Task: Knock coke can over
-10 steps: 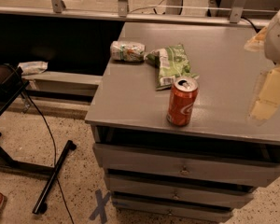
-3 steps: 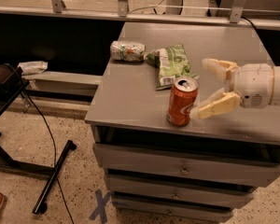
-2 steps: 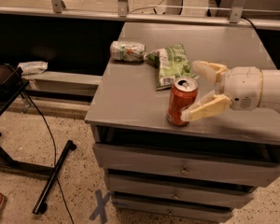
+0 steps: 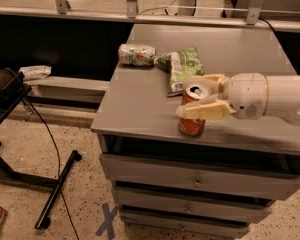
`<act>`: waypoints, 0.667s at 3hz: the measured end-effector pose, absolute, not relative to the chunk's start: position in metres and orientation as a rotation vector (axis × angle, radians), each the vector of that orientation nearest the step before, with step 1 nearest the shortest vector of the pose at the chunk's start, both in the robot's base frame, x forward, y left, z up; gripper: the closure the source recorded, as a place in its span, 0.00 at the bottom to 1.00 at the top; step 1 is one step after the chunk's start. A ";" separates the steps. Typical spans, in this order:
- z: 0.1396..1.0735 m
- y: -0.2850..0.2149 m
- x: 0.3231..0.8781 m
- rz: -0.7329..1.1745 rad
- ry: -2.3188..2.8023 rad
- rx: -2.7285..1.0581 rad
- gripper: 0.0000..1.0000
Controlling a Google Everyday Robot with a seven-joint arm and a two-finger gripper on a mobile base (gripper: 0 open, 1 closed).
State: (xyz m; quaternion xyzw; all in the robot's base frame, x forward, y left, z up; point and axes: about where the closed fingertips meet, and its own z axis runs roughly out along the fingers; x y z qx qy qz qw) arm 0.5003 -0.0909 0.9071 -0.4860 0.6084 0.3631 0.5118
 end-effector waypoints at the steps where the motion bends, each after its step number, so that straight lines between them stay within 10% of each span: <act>1: 0.906 -0.085 0.502 0.896 1.504 -1.188 0.63; 2: 0.925 -0.084 0.513 0.821 1.597 -1.276 0.86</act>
Offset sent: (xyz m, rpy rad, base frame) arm 0.0411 -0.0125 0.0354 -0.4407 0.1477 -0.0362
